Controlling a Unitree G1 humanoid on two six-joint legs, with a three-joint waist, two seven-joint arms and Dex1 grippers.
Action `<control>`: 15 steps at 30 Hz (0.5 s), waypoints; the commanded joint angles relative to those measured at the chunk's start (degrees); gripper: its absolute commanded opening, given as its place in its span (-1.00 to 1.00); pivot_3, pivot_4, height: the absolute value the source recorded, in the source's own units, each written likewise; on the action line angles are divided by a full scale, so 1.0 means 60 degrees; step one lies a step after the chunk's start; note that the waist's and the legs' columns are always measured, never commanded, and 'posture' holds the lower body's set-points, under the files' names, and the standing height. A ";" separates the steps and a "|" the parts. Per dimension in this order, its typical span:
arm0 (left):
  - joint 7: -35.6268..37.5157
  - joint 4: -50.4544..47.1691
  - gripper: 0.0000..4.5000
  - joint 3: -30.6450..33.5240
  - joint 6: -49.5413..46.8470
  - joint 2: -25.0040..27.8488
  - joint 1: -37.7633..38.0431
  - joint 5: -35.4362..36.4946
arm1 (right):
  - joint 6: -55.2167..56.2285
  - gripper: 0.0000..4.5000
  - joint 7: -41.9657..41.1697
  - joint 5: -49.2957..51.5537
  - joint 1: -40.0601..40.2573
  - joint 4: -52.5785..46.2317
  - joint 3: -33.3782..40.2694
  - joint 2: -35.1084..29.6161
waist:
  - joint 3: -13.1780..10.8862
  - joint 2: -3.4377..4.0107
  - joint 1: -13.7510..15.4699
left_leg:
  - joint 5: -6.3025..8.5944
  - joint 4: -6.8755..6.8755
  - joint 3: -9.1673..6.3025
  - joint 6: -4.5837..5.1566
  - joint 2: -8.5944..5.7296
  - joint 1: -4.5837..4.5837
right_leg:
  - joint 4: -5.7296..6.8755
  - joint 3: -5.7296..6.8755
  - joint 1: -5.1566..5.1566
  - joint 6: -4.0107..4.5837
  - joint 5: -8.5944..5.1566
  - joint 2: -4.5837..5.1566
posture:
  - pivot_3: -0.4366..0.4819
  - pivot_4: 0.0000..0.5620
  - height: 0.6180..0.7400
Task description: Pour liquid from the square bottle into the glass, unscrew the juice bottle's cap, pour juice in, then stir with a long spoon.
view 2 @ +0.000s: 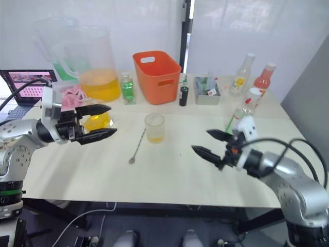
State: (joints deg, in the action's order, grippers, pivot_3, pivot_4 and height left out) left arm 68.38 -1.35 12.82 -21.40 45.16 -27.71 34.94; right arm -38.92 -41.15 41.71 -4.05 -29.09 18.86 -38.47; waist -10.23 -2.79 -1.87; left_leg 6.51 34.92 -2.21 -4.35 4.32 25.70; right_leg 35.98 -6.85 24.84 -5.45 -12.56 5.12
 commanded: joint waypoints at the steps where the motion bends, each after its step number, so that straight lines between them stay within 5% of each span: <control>1: 0.0107 -0.0020 0.99 0.0278 0.0770 -0.0192 0.0712 -0.0169 | 0.0786 1.00 0.0309 -0.0175 0.0816 -0.0495 0.0941 0.0271 | 0.0000 0.0000 -0.0037 | 0.0000 0.0001 0.0007 0.0000 0.0000 -0.0004 | 0.0001 -0.0002 0.0001 0.0000 0.0001 0.0003 | -0.05 -0.47 0.62; 7: -0.0176 0.0675 0.99 0.0134 0.1849 -0.0860 0.2363 -0.0841 | 0.2040 1.00 0.0621 -0.0424 0.2990 -0.0563 0.2692 0.1169 | 0.0001 0.0001 -0.0098 | 0.0025 -0.0015 0.0014 -0.0037 0.0003 -0.0080 | -0.0010 0.0000 -0.0060 0.0014 -0.0007 0.0007 | -0.05 -0.47 0.62; 15: -0.0026 0.1120 0.99 0.0044 0.2558 -0.0959 0.2279 -0.1042 | 0.3296 1.00 0.0683 -0.0858 0.4244 0.0117 0.3254 0.1845 | 0.0003 0.0003 -0.0101 | 0.0054 -0.0009 0.0027 -0.0083 0.0003 -0.0084 | -0.0043 0.0006 -0.0081 0.0025 -0.0006 0.0029 | -0.05 -0.47 0.62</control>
State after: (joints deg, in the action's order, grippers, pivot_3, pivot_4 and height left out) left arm 68.15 6.57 12.47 -7.43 39.24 -12.98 28.35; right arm -21.52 -37.27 36.71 21.62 -27.61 36.54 -27.26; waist -10.21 -2.77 -2.48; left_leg 6.83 34.87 -2.04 -4.85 4.34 25.20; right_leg 35.72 -6.81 24.35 -5.30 -12.60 5.29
